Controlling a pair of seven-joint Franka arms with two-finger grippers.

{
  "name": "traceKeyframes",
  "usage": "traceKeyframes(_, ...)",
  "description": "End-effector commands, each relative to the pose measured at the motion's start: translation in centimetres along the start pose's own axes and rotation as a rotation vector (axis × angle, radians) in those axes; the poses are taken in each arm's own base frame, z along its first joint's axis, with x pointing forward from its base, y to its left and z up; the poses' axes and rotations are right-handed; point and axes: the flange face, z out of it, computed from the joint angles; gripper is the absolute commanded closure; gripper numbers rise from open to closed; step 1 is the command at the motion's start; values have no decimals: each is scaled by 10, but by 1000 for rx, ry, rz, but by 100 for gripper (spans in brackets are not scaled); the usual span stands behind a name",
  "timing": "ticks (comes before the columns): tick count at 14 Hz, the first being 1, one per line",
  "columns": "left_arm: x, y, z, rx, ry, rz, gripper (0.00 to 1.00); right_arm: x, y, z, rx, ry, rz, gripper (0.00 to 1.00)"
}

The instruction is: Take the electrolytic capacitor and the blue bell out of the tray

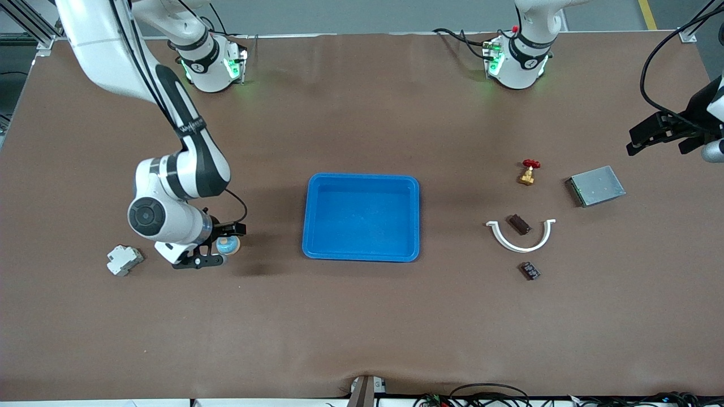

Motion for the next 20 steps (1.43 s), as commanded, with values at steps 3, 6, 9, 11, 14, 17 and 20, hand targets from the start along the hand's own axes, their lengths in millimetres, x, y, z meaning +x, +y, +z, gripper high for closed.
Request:
traceKeyframes(3, -7, -1, -5, -2, 13, 10, 0, -39, -2, -71, 3, -44, 36, 0)
traceKeyframes(6, -7, -1, -5, -2, 12, 3, 0, -71, 5, -128, -28, -58, 28, 0)
traceKeyframes(9, -7, -1, -6, -2, 13, 1, 0, -106, 21, -186, -67, -45, 35, 0)
traceKeyframes(11, -6, -1, -6, -3, 15, 0, 0, -125, 48, -216, -57, -30, 69, 0)
traceKeyframes(14, -6, -2, -6, -3, 15, -5, 0, -143, 87, -246, -40, 12, 97, 0)
traceKeyframes(17, -6, -4, -6, -3, 13, -11, 0, -148, 124, -270, -31, 57, 83, 0)
traceKeyframes(20, -7, -5, -6, -3, 10, -14, 0, -145, 150, -325, -39, 152, 137, 0)
